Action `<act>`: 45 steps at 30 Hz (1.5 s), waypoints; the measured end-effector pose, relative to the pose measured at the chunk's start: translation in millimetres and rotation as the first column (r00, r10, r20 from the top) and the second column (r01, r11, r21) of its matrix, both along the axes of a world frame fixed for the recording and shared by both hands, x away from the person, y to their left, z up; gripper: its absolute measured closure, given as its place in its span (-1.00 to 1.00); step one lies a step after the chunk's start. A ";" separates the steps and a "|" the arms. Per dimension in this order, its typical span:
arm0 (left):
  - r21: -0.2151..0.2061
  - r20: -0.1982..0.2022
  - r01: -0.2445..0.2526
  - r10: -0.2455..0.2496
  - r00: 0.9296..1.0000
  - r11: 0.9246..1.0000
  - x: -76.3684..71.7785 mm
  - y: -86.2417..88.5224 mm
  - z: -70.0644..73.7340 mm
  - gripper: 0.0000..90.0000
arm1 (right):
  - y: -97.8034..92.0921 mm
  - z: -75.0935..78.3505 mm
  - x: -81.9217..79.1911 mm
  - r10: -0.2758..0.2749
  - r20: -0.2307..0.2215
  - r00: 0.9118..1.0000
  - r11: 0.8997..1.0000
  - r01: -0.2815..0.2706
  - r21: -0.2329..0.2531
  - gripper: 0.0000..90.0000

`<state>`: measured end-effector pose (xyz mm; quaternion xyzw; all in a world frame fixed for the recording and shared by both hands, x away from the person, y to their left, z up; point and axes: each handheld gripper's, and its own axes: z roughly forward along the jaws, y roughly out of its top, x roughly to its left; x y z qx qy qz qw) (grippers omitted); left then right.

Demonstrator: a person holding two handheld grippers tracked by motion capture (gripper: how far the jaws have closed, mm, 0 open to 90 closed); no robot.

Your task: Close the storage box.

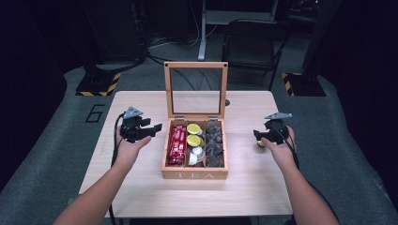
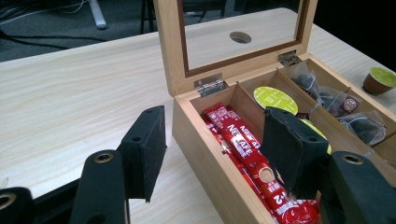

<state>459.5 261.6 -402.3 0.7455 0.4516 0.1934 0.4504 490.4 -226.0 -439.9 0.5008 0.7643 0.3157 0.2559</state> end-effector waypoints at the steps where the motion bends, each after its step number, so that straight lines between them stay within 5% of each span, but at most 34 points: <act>1: 0.001 0.005 0.002 -0.002 1.000 1.000 -0.2 -0.6 0.4 -0.10 | 2.8 5.9 1.6 0.011 0.000 1.000 1.000 -0.011 -0.014 -0.34; 21: -0.006 0.016 -0.010 0.010 1.000 1.000 -3.7 3.4 3.0 -0.11 | 48.6 54.1 21.4 0.097 0.054 0.994 0.995 -0.098 0.014 -0.31; 45: -0.002 0.017 -0.004 0.004 1.000 1.000 -1.6 3.8 8.3 -0.10 | 80.5 67.6 32.6 0.156 0.055 0.986 0.985 -0.160 0.062 -0.31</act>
